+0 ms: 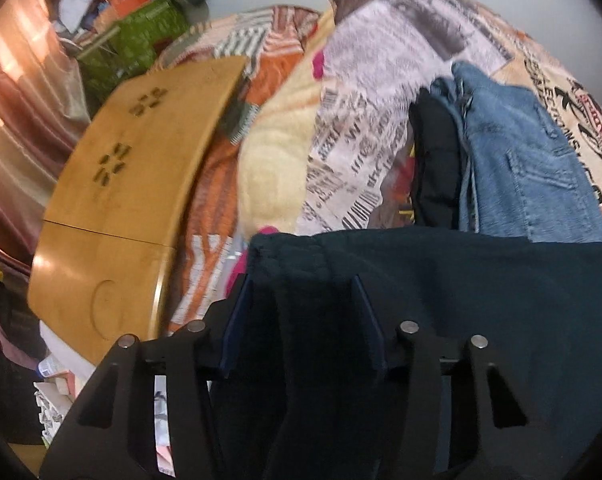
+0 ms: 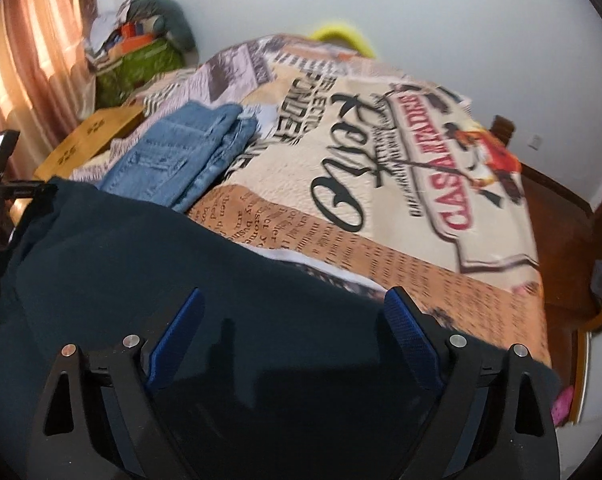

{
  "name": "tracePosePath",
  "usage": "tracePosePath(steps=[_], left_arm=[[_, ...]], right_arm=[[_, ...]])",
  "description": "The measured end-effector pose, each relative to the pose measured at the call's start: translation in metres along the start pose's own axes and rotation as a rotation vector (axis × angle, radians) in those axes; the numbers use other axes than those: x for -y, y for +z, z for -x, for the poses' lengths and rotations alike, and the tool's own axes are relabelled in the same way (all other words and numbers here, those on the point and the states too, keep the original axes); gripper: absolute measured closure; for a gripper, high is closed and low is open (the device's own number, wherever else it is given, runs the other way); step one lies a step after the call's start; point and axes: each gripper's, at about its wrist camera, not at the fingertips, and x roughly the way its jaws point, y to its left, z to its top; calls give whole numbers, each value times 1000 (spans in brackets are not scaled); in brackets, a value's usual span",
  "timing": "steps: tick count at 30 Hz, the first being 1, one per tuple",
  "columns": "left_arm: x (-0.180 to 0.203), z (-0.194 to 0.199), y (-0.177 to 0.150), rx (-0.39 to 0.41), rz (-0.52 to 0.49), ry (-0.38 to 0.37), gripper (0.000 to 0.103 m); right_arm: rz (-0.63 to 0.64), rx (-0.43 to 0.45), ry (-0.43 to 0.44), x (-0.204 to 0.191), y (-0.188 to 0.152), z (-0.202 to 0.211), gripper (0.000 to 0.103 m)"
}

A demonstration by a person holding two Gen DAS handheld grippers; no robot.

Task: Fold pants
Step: 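Grasp the navy pants waistband with the left tool while the right tool grasps it too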

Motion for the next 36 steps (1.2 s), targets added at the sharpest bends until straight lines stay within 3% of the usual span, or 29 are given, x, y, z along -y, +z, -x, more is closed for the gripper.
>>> tracePosePath(steps=[5,8,11,13,16,27,36], left_arm=[[2,-17,4,-19,8,-5,64],[6,-18,3,-8,-3,10,69],[9,-13,0,2,-6,-5,86],[13,-8,0,15,-22,9,89],[19,-3,-1,23,-57,65,90],[-3,42,35,139,20,32,91],[-5,38,83,164,77,0,91]], right_arm=[[62,-85,26,2,8,-34,28],[102,-77,10,-2,7,-39,35],[93,-63,4,-2,5,-33,61],[108,-54,-7,-3,4,-28,80],[140,-40,-36,-10,3,-21,92],[154,109,-149,-15,38,8,94],[89,229,-228,-2,94,3,94]])
